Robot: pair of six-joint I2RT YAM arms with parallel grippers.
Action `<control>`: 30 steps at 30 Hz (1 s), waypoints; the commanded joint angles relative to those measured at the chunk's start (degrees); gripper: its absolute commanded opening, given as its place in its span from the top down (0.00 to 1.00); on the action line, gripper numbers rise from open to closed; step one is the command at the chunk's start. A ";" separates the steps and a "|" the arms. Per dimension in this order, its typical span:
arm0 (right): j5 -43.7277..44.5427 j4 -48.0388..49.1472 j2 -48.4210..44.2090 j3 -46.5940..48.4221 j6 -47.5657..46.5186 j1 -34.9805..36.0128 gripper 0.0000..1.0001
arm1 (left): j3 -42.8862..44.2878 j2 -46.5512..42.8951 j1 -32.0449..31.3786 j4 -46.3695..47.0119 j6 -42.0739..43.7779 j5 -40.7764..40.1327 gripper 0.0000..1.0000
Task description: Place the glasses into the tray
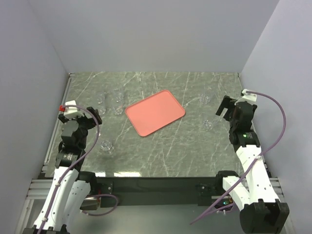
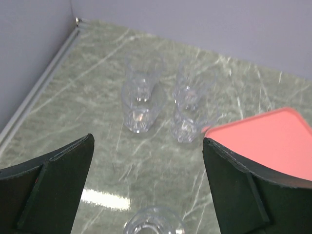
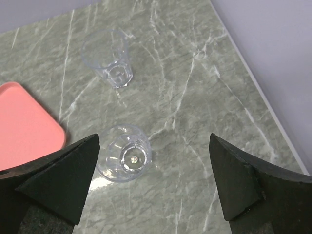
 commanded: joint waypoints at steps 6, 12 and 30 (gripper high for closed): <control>-19.93 6.04 -7.02 -2.55 -17.45 0.75 0.00 | 5.74 3.71 -0.74 -4.93 -3.12 3.82 0.01; -41.52 0.54 -5.99 -5.10 -29.25 1.28 0.00 | 9.08 6.61 -0.74 -8.62 -7.77 9.34 0.01; -47.43 -10.39 -4.74 -3.26 -36.11 0.84 0.00 | 13.57 6.88 -0.74 -29.10 -30.53 11.92 0.01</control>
